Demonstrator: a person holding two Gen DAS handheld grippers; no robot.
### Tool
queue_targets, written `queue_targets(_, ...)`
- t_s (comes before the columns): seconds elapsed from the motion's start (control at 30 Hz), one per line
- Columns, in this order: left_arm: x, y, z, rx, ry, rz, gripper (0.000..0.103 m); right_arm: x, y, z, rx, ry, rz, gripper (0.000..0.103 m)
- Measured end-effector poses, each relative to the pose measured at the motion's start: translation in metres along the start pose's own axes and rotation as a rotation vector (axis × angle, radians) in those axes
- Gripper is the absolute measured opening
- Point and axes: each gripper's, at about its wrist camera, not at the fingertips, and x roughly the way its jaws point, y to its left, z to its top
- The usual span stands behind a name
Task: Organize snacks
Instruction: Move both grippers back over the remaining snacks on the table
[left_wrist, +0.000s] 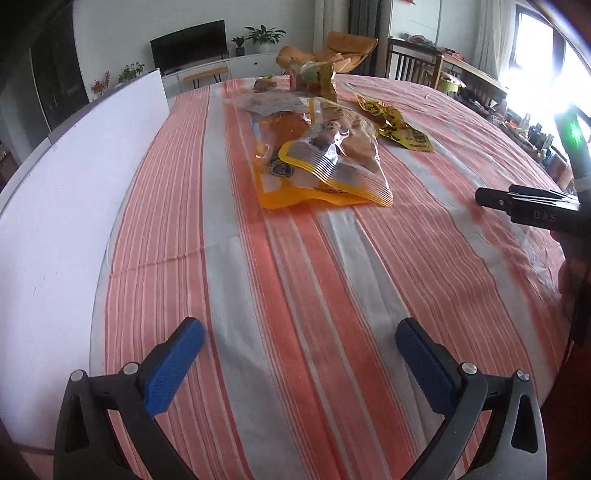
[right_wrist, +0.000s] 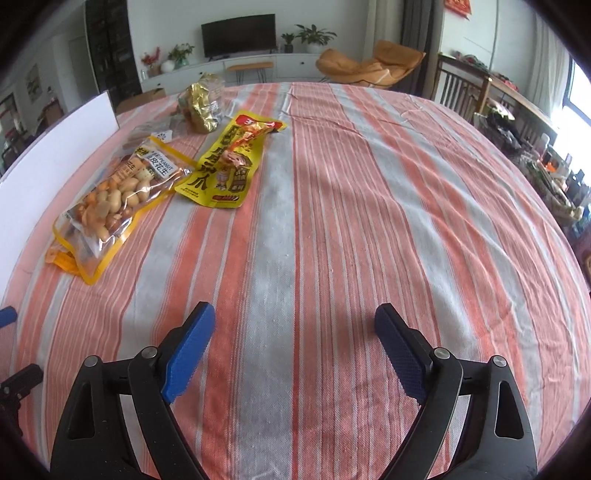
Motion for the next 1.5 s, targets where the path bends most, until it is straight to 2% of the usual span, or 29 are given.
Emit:
queue_targets(0.23, 0.005, 0.01, 0.009, 0.006, -0.009, -0.003, 0.103, 0.0, 0.0, -0.001, 0.0, 0.0, 0.0, 0.09)
queue_targets(0.43, 0.02, 0.022, 0.031, -0.045, -0.011, 0.033, 0.103, 0.0, 0.0, 0.0, 0.001, 0.0, 0.002, 0.091)
queue_targets(0.8, 0.065, 0.051, 0.092, -0.127, -0.023, 0.088, 0.103, 0.001, 0.003, 0.0, 0.001, 0.0, 0.0, 0.091)
queue_targets(1.5, 0.066, 0.052, 0.092, -0.127, -0.024, 0.09, 0.103, 0.001, 0.005, 0.0, 0.001, 0.001, 0.001, 0.092)
